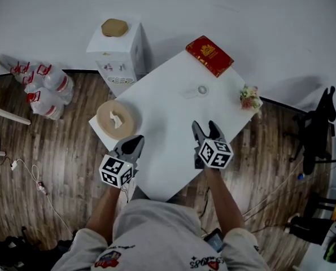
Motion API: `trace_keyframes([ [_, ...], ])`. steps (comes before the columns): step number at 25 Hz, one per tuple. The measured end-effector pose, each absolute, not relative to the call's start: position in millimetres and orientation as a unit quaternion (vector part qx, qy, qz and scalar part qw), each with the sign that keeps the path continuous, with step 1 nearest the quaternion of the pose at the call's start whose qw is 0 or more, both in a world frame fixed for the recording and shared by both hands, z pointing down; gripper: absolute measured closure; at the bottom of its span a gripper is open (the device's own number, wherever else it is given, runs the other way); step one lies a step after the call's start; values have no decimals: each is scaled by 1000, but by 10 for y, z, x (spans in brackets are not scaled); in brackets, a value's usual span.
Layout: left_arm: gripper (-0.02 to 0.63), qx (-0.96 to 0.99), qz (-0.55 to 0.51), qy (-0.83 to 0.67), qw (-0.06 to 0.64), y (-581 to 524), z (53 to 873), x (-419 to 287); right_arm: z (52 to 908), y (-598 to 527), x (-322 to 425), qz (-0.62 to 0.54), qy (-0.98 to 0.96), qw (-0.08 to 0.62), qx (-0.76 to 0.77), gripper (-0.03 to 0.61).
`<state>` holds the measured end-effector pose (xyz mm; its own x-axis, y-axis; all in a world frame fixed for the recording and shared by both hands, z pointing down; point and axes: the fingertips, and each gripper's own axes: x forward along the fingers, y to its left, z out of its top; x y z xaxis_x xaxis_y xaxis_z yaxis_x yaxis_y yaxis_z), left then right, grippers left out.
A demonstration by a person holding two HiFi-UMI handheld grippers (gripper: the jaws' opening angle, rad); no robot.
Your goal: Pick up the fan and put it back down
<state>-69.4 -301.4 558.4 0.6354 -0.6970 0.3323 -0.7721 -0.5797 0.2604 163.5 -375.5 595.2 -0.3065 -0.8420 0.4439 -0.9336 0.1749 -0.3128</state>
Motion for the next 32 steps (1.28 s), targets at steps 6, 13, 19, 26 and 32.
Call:
trace_keyframes([
  [6,609,880,102,-404,228,-3327,5890,-737,6424,-4330,1698,325,-714,88,614,272],
  [13,609,869,100,-408,260,-3611,6164,-858,7043,-5089,1810,394,-630,90,663,259],
  [19,609,859,103,-413,284,-3707,6410,-997,7514,-5492,1992,443,-542,70,711,258],
  [26,609,848,114,-411,314,-3710,6633,-1154,7798,-5794,2037,474,-491,67,728,253],
  [32,609,851,129,-392,326,-3689,6773,-1121,7893,-5972,2096,463,-468,87,748,250],
])
